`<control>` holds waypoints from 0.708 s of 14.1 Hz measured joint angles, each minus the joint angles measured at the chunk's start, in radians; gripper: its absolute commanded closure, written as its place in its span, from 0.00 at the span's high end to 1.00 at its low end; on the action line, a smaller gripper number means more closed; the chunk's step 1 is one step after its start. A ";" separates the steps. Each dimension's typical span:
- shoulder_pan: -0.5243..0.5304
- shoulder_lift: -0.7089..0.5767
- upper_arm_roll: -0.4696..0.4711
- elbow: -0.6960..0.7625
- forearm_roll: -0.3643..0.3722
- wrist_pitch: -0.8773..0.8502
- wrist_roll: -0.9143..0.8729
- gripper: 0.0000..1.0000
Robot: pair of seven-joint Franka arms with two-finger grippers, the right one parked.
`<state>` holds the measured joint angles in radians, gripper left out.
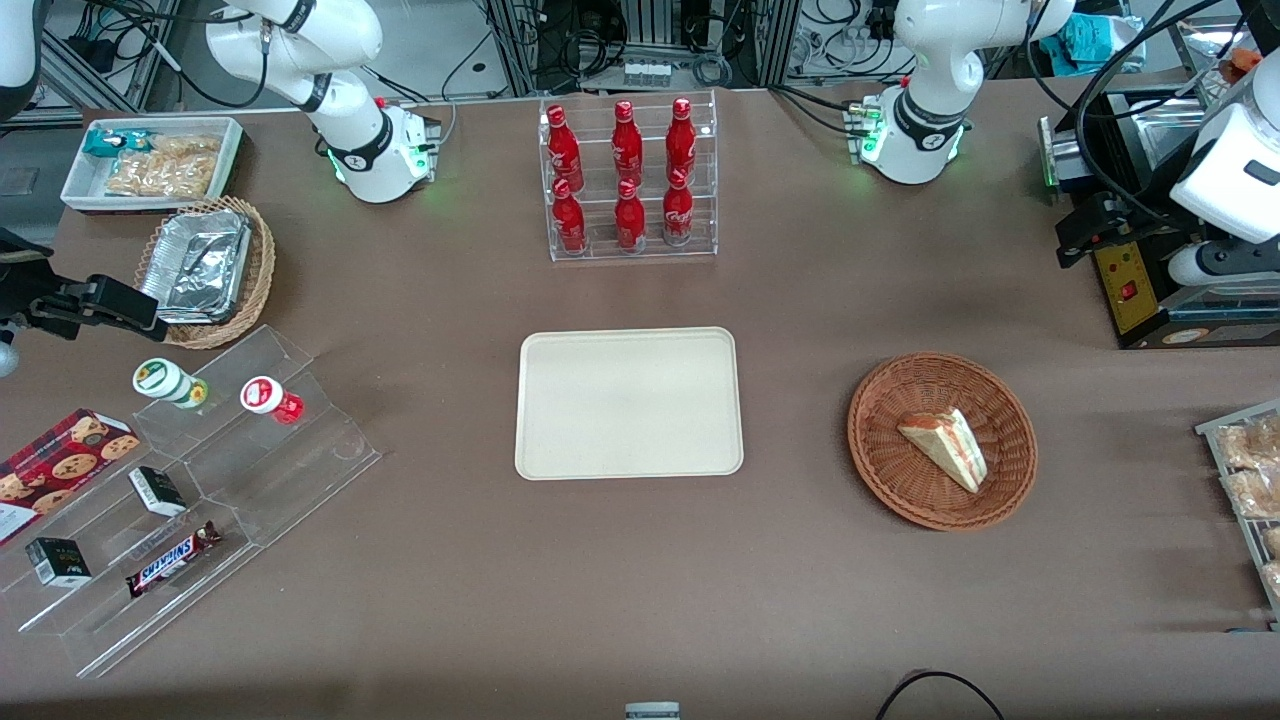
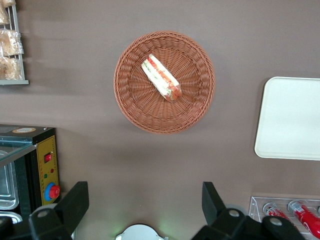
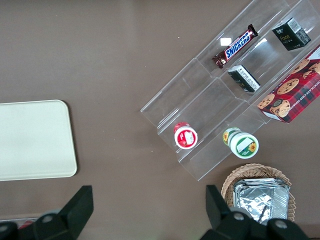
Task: Place sandwich from basket to tray
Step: 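Move the left gripper down over the wrapped sandwich in the wicker basket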
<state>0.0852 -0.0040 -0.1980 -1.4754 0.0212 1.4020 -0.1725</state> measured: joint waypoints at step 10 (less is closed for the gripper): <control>0.000 0.081 0.002 -0.032 0.000 0.020 -0.089 1.00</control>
<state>0.0857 0.0767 -0.1962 -1.5078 0.0211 1.4220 -0.2613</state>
